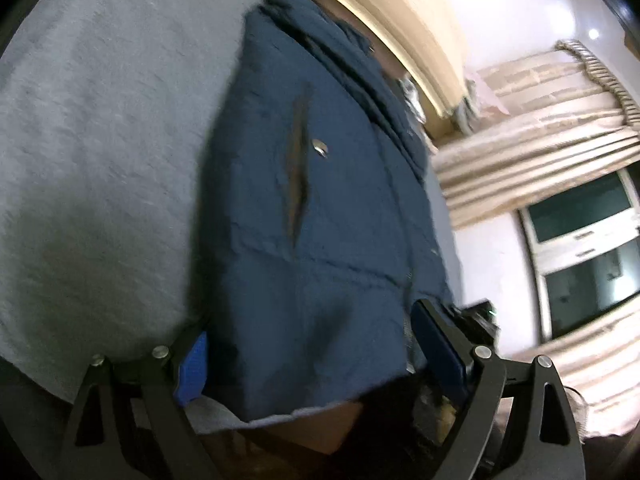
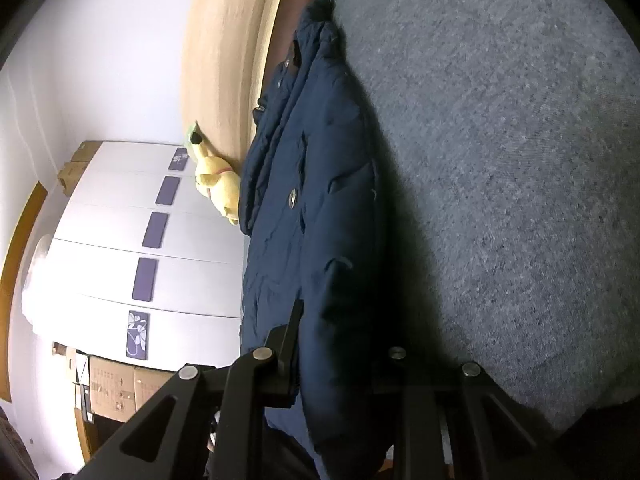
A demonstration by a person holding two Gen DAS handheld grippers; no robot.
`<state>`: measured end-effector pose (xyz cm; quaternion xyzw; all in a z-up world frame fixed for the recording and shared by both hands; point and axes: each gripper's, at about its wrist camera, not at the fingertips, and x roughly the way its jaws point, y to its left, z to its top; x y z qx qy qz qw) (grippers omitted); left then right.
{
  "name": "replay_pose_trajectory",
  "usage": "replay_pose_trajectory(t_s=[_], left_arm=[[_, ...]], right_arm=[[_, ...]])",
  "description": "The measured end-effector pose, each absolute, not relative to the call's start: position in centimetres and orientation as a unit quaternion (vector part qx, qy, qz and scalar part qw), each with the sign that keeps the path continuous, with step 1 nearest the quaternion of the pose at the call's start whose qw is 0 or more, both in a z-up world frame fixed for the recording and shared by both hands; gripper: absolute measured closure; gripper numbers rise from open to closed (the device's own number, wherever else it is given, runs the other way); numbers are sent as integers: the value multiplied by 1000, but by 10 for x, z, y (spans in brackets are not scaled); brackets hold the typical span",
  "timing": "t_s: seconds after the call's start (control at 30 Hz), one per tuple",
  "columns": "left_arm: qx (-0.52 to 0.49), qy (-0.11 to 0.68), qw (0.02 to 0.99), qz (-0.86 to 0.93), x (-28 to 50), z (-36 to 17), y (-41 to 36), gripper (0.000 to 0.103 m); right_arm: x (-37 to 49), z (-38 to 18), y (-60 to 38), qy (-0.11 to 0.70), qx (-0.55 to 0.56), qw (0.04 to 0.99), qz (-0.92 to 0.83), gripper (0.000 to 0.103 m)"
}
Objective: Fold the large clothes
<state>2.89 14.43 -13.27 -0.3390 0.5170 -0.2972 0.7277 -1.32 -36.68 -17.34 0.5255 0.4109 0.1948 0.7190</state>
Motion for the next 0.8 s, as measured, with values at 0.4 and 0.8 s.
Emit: replay_pose_trajectory(t_s=[0.4, 0.8], left_arm=[[-425, 426, 719, -348, 27, -107, 155, 18], [-381, 498, 715, -309, 37, -122, 155, 57]], right_arm=[[-15, -171, -369, 408, 526, 719, 197, 78], [-14, -169, -367, 413, 518, 723, 198, 78]])
